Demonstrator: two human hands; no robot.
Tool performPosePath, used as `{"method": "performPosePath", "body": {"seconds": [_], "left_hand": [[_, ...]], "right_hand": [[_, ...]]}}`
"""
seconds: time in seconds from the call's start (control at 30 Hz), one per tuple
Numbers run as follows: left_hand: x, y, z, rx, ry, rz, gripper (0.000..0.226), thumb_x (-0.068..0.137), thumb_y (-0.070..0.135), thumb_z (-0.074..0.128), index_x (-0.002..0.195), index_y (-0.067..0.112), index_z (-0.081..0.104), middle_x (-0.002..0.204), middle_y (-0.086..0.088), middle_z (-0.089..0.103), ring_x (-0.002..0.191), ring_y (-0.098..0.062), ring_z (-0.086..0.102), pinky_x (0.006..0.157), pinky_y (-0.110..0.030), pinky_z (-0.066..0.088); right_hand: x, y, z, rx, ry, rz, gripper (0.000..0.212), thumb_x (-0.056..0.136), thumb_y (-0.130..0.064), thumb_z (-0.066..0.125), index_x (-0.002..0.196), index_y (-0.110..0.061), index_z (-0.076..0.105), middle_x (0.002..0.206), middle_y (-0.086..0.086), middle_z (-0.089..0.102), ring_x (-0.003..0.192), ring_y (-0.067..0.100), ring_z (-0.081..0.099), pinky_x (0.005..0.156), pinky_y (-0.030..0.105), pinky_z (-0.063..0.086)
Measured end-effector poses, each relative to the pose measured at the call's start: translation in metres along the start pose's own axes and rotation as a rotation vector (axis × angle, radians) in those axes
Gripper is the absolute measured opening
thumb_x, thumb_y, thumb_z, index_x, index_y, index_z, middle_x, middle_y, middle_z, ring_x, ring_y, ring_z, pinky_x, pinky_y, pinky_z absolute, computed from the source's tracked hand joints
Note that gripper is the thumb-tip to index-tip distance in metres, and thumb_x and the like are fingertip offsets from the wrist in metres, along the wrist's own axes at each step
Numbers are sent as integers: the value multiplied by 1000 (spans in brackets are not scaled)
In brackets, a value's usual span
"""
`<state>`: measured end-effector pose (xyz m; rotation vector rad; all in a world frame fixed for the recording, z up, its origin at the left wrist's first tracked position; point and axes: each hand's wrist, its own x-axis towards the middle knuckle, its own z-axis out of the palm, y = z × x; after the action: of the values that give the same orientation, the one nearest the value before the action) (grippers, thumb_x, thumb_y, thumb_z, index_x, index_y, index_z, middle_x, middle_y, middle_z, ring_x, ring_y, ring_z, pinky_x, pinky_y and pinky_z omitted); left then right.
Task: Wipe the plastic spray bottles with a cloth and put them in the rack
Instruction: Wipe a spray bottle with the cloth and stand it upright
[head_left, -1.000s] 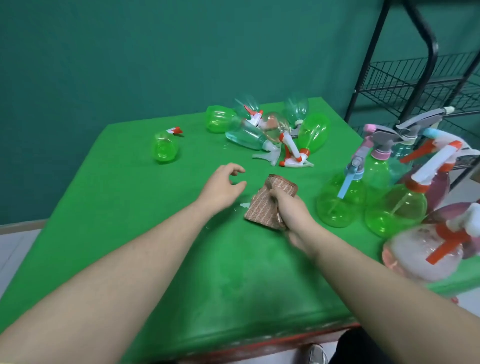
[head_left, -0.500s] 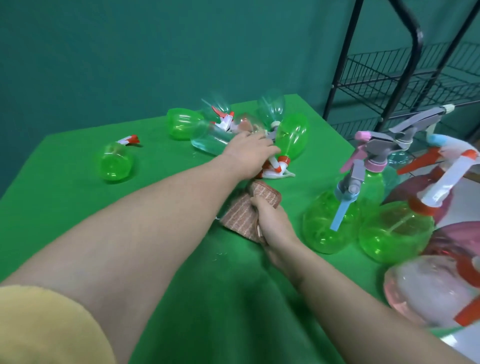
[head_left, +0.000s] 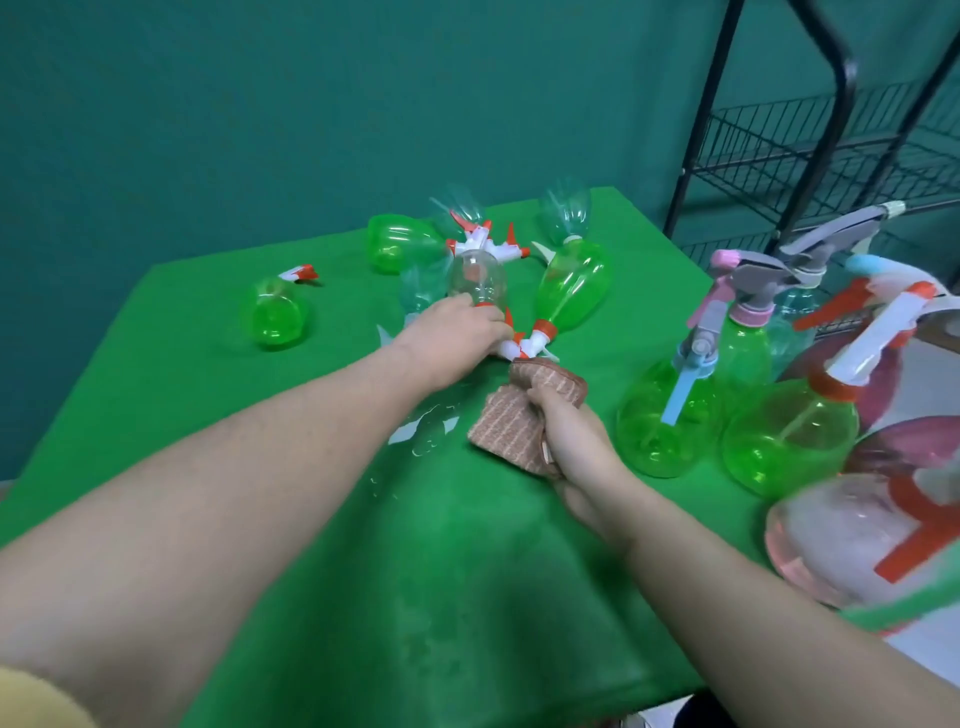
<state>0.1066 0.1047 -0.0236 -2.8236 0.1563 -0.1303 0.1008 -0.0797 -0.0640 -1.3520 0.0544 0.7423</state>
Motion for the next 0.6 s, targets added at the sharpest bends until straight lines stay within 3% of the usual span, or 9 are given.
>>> {"method": "performPosePath", "body": {"seconds": [0.13, 0.3, 0.4, 0.5, 0.6], "left_hand": [[-40, 6, -6, -65, -15, -48, 30, 107, 22, 49, 135, 24, 59, 131, 5, 61, 104, -22, 57, 93, -32, 42], [-100, 15, -14, -134, -52, -157, 28, 104, 24, 56, 132, 20, 62, 119, 1, 65, 104, -20, 59, 94, -35, 50], [-134, 22, -18, -217, -25, -254, 29, 105, 21, 55, 133, 19, 61, 119, -2, 64, 103, -17, 58, 95, -28, 49], [-161, 32, -32, -363, 18, -388, 33, 106, 19, 50, 138, 18, 59, 121, -3, 63, 106, -20, 59, 100, -35, 50], [-183, 43, -45, -484, 72, -497, 37, 101, 16, 58, 138, 21, 61, 118, 0, 63, 100, -15, 57, 102, -35, 47]], "right_hand": [[-18, 8, 3, -45, -14, 16, 23, 97, -22, 59, 117, -11, 63, 104, 9, 77, 92, 24, 74, 91, 40, 57], [-46, 17, 5, -98, -58, 36, 15, 98, -21, 58, 109, -12, 62, 102, 10, 77, 88, 24, 73, 91, 40, 56], [-62, 22, 5, -119, -84, 49, 18, 99, -22, 57, 112, -11, 60, 104, 11, 76, 86, 23, 72, 92, 41, 56], [-77, 26, 6, -135, -105, 55, 18, 100, -22, 56, 113, -10, 59, 103, 11, 76, 85, 23, 73, 90, 40, 57], [-91, 26, 11, -122, -115, 46, 16, 100, -21, 56, 111, -10, 60, 98, 10, 77, 80, 20, 73, 85, 37, 58]]}}
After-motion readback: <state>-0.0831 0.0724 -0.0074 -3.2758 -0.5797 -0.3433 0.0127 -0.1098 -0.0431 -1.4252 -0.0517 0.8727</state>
